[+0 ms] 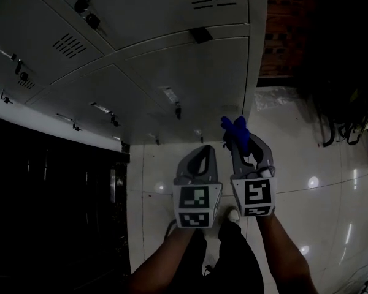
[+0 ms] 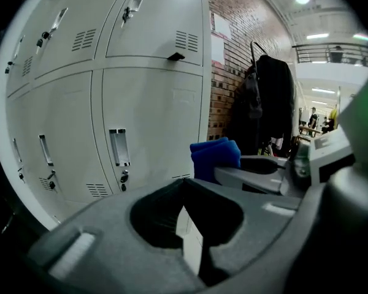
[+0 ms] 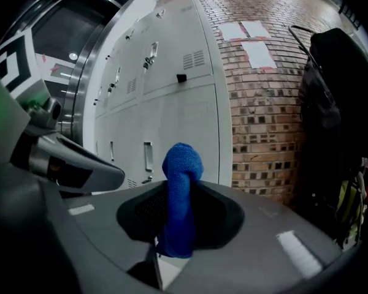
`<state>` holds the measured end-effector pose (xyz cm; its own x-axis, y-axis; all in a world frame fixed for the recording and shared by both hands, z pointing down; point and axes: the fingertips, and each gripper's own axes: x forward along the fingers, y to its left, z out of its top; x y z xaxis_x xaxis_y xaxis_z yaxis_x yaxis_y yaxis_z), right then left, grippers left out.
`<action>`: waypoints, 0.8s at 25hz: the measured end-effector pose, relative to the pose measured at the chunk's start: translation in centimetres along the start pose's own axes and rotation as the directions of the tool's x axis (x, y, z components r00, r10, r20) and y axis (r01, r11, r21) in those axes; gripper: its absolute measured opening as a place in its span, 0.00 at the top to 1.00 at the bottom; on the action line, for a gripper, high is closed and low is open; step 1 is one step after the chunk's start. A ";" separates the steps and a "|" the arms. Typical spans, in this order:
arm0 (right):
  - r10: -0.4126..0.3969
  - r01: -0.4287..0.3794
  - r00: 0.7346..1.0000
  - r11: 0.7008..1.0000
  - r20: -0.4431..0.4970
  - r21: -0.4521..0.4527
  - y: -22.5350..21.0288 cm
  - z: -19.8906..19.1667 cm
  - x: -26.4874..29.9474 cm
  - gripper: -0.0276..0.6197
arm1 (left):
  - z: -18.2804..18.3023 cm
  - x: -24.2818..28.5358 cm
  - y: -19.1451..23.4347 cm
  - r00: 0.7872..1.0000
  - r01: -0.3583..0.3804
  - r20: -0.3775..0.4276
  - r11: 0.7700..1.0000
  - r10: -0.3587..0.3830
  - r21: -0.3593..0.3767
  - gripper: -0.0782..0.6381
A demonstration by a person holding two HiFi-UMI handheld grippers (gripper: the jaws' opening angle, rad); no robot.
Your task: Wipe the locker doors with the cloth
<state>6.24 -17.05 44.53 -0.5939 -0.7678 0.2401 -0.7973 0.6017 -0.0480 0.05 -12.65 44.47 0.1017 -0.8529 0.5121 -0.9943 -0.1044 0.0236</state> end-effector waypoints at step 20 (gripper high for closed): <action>0.020 -0.020 0.999 1.000 0.036 -0.023 12.7 8.2 -18.3 0.83 | 0.0 -21.3 -2.4 0.989 -0.049 0.136 0.998 0.053 -0.030 0.89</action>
<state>6.09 2.89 31.60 -0.6135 -0.7628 0.2043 -0.7829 0.6214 -0.0306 0.31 5.77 33.56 0.0525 -0.9188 0.3911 -0.9986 -0.0469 0.0238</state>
